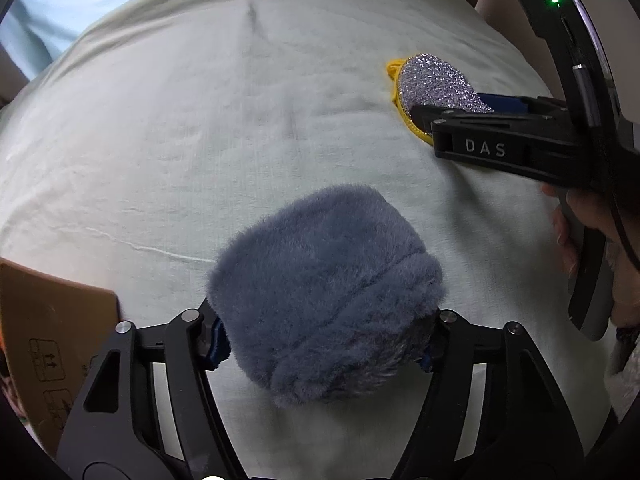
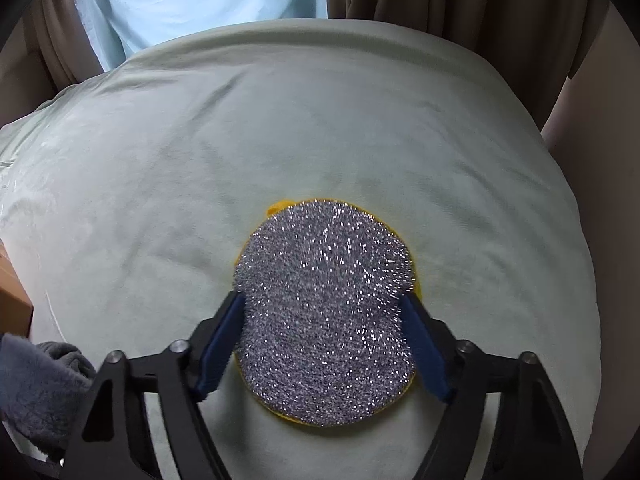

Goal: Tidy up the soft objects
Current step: 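Grasp the glittery sponge with the right tool while the left tool grasps the grey ball, then carry ball and sponge over the box and open both tools to drop them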

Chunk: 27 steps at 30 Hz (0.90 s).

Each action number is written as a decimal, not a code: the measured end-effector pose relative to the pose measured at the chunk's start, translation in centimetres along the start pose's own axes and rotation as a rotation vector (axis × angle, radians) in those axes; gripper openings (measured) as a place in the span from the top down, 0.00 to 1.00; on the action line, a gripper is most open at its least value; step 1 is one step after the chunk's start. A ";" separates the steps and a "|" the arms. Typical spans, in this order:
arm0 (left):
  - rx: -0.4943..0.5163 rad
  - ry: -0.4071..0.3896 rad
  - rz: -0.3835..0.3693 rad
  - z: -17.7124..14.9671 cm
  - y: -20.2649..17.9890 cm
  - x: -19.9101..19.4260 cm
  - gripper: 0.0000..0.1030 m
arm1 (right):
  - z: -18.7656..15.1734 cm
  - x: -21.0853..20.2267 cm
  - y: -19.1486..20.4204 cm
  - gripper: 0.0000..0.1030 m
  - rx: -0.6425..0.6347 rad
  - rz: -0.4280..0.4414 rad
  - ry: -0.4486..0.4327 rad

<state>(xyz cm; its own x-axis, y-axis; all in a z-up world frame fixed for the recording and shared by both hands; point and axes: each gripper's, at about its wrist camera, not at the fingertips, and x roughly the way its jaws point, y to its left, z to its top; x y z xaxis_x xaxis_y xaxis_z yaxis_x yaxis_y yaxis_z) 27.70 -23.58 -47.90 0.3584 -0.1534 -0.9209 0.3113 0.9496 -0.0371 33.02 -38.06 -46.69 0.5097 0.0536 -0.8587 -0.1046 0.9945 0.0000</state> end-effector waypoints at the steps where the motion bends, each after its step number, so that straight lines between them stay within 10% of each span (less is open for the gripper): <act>1: 0.000 -0.003 -0.001 0.0 0.1 -0.1 0.40 | -0.1 -0.1 0.1 0.38 0.001 0.002 -0.002; 10: 0.011 -0.036 -0.010 -0.9 0.7 -2.8 0.42 | -0.6 -1.8 0.6 0.64 -0.004 0.018 0.013; 27: -0.051 -0.199 -0.007 -0.4 3.2 -19.6 0.42 | 0.1 -21.4 4.1 0.65 0.036 0.030 -0.117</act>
<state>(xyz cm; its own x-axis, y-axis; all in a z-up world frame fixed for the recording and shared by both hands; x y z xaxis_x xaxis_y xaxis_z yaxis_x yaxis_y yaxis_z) 21.37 -17.41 -30.15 0.5243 -0.2064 -0.8261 0.2715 0.9601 -0.0675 21.81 -35.10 -28.24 0.6031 0.0912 -0.7924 -0.0917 0.9948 0.0447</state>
